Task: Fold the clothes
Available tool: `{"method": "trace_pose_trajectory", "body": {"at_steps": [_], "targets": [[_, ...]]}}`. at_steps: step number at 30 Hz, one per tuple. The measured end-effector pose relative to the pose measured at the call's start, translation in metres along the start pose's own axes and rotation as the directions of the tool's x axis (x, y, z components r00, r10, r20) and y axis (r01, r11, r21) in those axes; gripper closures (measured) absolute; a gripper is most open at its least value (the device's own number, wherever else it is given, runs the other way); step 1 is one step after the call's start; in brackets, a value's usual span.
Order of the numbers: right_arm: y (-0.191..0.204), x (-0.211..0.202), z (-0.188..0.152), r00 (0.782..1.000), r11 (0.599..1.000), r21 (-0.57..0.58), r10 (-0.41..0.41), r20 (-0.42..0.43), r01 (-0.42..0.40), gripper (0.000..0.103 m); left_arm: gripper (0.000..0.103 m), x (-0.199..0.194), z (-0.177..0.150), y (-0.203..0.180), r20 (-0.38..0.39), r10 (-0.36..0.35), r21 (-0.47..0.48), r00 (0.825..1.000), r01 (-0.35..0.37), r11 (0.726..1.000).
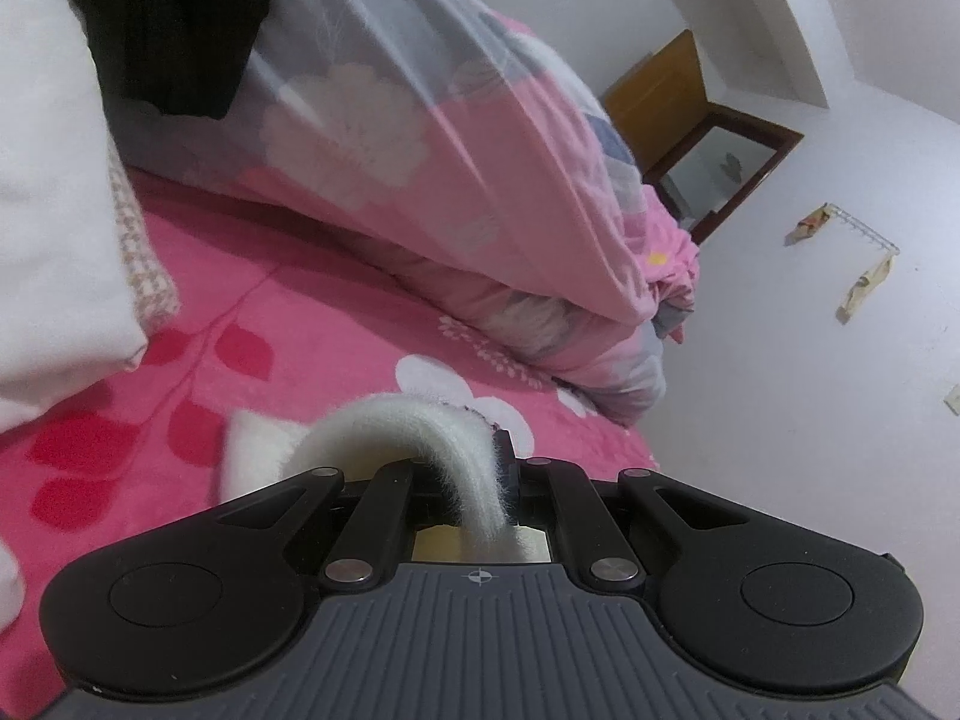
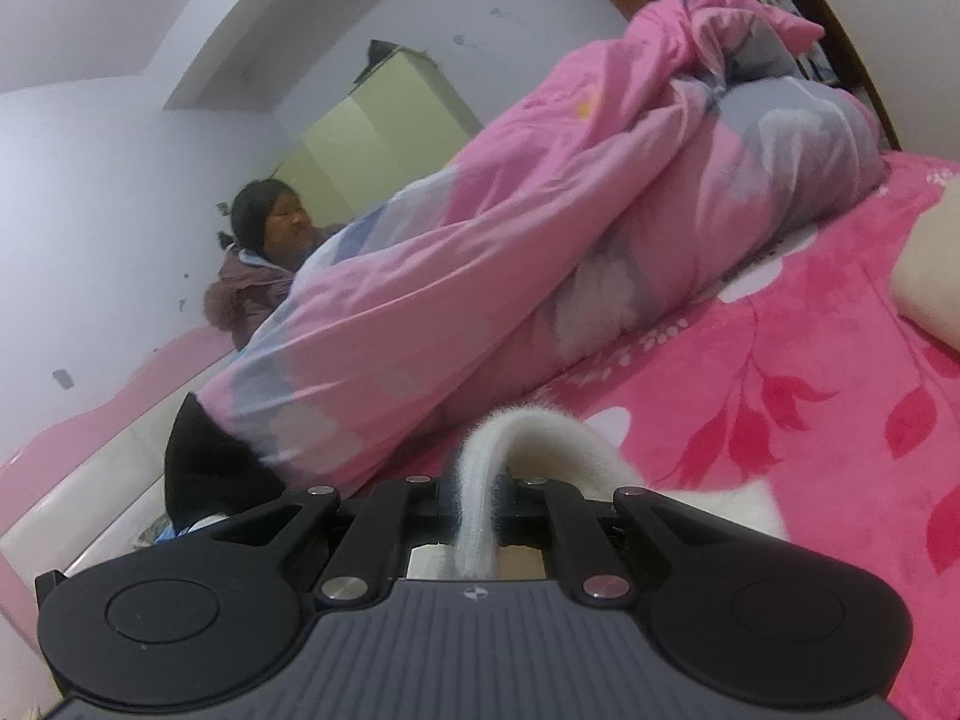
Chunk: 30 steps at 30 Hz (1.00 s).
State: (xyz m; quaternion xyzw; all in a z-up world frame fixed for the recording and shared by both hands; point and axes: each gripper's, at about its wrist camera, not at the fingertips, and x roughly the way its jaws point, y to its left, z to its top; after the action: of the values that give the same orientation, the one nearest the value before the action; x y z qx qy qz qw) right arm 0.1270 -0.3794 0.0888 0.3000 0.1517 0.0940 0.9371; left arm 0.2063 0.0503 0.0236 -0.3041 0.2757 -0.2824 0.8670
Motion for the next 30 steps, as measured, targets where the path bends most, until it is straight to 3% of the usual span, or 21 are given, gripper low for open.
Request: {"method": "trace_pose_trajectory", "body": {"at_steps": [5, 10, 13, 15, 19, 25, 30], "targets": [[-0.030, 0.021, -0.008, 0.999, 0.996, 0.075, -0.036, -0.028, 0.038, 0.096, 0.099, 0.030, 0.001, 0.025, -0.072, 0.014, -0.053, 0.997, -0.018, 0.998], [-0.066, 0.038, -0.022, 0.995, 0.974, 0.214, -0.055, -0.083, 0.071, 0.096, 0.096, 0.039, 0.002, 0.056, -0.138, -0.031, -0.227, 0.990, -0.002, 0.974], [-0.075, 0.044, -0.023, 0.992, 0.964, 0.254, -0.053, -0.110, 0.080, 0.096, 0.091, 0.036, 0.005, 0.065, -0.126, -0.066, -0.302, 0.990, 0.025, 0.953], [-0.081, 0.048, -0.022, 0.991, 0.951, 0.298, -0.042, -0.129, 0.079, 0.094, 0.079, 0.033, 0.007, 0.069, -0.111, -0.086, -0.348, 0.990, 0.042, 0.937], [-0.095, 0.049, -0.022, 0.992, 0.913, 0.405, 0.004, -0.127, 0.048, 0.093, 0.074, 0.026, 0.013, 0.078, -0.061, -0.149, -0.449, 0.987, 0.106, 0.887], [-0.112, 0.046, -0.018, 0.994, 0.848, 0.530, 0.065, -0.085, -0.010, 0.061, 0.073, 0.035, 0.015, 0.080, -0.075, -0.121, -0.458, 0.990, 0.074, 0.886], [-0.128, 0.049, -0.020, 0.995, 0.790, 0.612, 0.077, -0.066, -0.021, 0.059, 0.073, 0.042, 0.012, 0.090, -0.049, -0.093, -0.502, 0.994, 0.056, 0.863]]}}
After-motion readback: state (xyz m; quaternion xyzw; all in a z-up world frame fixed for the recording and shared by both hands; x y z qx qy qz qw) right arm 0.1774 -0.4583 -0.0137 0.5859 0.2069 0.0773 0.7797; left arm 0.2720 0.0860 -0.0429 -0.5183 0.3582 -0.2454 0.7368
